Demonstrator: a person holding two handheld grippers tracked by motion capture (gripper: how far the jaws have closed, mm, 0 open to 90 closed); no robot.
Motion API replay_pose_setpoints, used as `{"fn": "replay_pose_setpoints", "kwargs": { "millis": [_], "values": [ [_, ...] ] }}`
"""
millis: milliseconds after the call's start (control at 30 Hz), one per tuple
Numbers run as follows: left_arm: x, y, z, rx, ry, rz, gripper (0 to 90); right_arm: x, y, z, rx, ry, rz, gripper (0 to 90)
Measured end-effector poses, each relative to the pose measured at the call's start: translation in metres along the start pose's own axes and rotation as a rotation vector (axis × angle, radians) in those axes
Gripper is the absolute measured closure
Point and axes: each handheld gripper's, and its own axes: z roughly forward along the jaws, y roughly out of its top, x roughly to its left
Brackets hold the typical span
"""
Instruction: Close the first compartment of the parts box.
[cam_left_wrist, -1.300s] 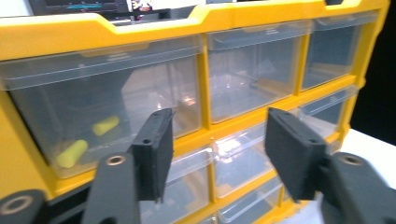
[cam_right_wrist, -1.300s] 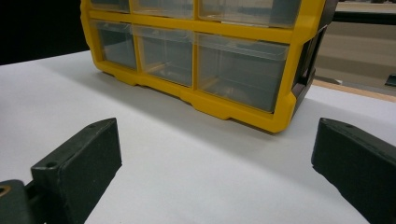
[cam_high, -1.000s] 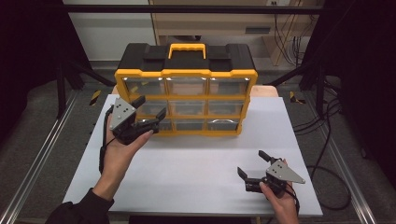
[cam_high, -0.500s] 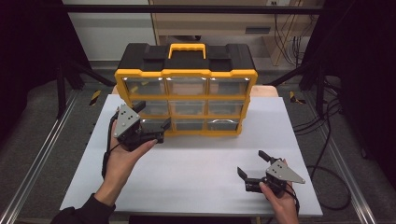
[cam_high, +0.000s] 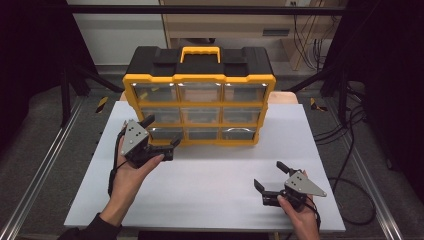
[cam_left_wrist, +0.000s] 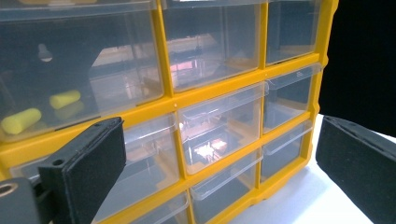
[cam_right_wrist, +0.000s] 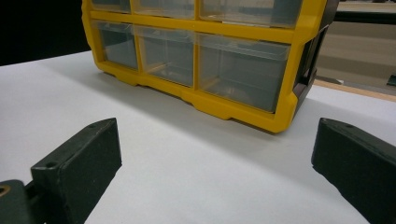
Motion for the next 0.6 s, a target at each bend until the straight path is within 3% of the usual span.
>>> {"fn": "replay_pose_setpoints", "kwargs": {
  "millis": [333, 600],
  "values": [
    [0.009, -0.015, -0.006, 0.011, 0.01, -0.011, 1.7, 0.0, 0.0, 0.0, 0.001, 0.0, -0.003, 1.8],
    [0.019, -0.029, -0.019, -0.01, 0.035, -0.013, 1.8, 0.0, 0.0, 0.0, 0.0, 0.0, -0.004, 1.8]
  ]
}}
